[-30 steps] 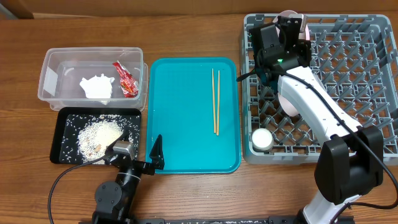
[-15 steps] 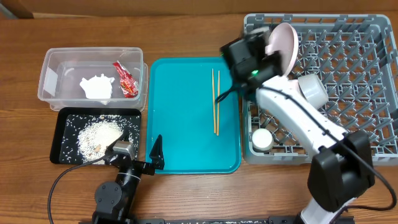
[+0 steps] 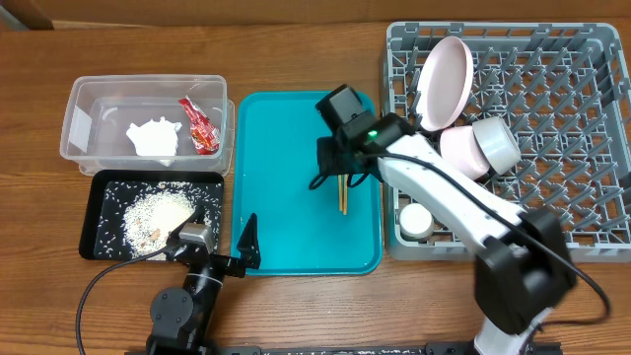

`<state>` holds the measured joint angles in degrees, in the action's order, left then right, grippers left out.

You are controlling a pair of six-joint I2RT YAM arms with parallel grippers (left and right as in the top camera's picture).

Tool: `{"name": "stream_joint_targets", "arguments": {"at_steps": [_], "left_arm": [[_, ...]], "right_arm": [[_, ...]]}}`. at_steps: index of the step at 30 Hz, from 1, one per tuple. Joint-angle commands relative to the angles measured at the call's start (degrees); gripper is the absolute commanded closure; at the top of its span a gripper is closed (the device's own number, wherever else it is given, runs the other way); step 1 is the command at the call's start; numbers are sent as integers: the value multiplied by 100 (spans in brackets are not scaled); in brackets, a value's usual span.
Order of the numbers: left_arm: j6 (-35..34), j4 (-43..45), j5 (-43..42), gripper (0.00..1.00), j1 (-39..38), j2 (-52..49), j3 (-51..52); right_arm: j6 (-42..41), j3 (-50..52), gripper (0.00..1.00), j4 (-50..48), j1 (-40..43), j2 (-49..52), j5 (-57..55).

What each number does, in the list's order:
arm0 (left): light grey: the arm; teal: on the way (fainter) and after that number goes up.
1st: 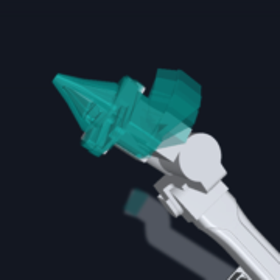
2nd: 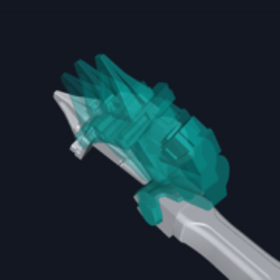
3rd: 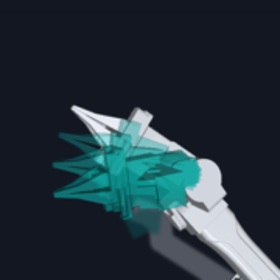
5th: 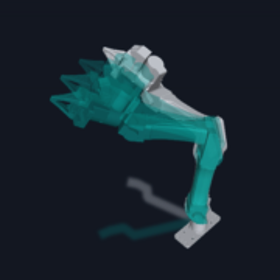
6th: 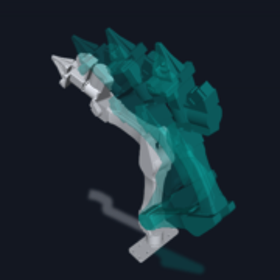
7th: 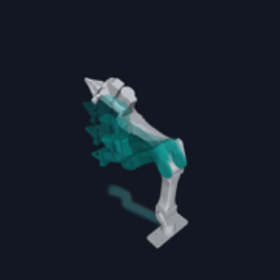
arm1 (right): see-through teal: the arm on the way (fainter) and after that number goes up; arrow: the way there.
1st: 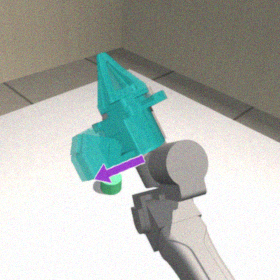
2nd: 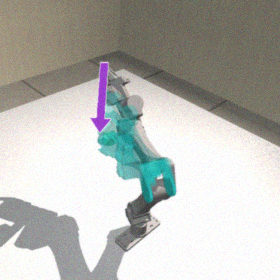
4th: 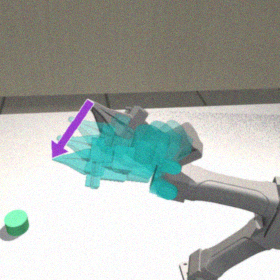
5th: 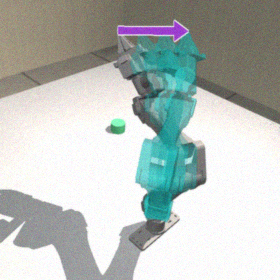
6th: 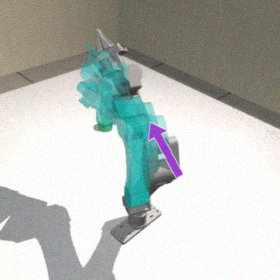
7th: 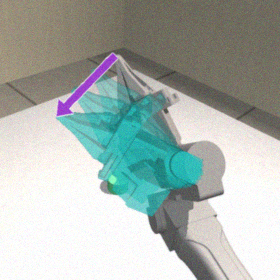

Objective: Sort waste into correct bins and load items into the dishwasher
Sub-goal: 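Move right gripper to wooden chopsticks on teal tray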

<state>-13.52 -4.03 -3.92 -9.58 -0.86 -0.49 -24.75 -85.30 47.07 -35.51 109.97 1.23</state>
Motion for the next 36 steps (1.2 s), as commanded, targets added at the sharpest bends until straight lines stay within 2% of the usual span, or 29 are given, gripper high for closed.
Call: {"name": "stream_joint_targets", "arguments": {"at_steps": [1,9,14,15,19,22,26,30,36], "left_arm": [[-61,-4,-37,0,61,57,22],[-61,-4,-37,0,61,57,22],[-61,-4,-37,0,61,57,22],[-61,-4,-37,0,61,57,22],[-61,-4,-35,0,61,55,22],[-61,-4,-37,0,61,55,22],[-61,-4,-37,0,61,55,22],[-61,-4,-37,0,61,55,22],[-61,-4,-37,0,61,55,22]], "right_arm": [[-249,103,65,-116,42,457,315],[-249,103,66,-302,50,885,-374],[-251,103,84,-282,13,898,-164],[-254,103,85,-271,-4,898,-68],[-426,109,79,-155,-59,901,-79],[-420,107,69,-175,-46,898,-527],[-155,98,70,-197,-44,898,-577],[-162,101,78,-197,-37,901,-570],[-188,101,78,-243,-4,1054,-564]]}}
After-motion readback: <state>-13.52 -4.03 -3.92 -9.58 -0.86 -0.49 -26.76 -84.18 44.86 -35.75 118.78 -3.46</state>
